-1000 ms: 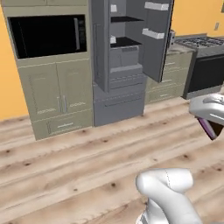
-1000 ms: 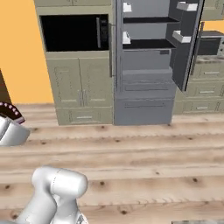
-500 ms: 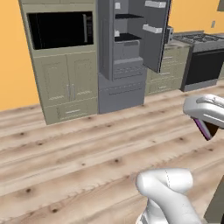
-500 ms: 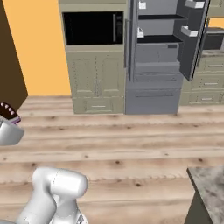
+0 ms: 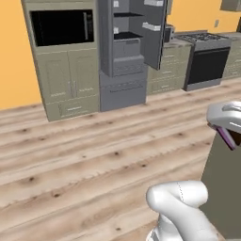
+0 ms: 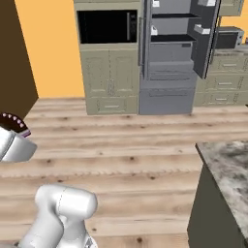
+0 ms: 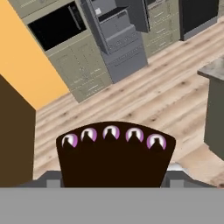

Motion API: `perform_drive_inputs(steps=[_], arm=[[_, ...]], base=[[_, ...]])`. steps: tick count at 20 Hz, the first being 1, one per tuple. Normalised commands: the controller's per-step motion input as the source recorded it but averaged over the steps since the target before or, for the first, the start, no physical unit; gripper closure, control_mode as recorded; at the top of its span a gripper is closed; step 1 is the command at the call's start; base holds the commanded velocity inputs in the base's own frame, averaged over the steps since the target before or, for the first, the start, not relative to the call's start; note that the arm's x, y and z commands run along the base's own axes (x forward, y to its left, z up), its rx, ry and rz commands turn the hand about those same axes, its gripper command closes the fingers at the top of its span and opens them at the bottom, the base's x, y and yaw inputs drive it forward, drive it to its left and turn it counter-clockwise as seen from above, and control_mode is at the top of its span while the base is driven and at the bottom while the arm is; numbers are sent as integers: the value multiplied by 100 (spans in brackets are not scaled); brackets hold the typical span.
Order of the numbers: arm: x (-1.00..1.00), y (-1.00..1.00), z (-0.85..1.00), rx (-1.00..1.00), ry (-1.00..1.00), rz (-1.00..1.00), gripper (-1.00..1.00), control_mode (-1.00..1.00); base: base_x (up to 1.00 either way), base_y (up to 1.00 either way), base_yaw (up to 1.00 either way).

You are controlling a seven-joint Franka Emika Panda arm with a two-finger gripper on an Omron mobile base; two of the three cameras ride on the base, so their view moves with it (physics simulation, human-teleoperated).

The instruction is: Take the cake and cupcake from the fridge and place them on the empty tray on the dining counter.

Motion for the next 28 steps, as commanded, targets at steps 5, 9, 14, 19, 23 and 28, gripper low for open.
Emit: perform_drive_inputs(steps=[5,9,14,19,23,28], arm=[[0,0,0,0,0,0,100,100],[0,0,0,0,0,0,100,100],[0,0,0,0,0,0,100,100],[0,0,0,0,0,0,100,100],[0,0,0,0,0,0,100,100],[0,0,0,0,0,0,100,100]], base=[[-100,24,-5],[-100,-85,0],[-100,-50,0],[-100,-29,0],[-100,0,0],[-100,-5,0]])
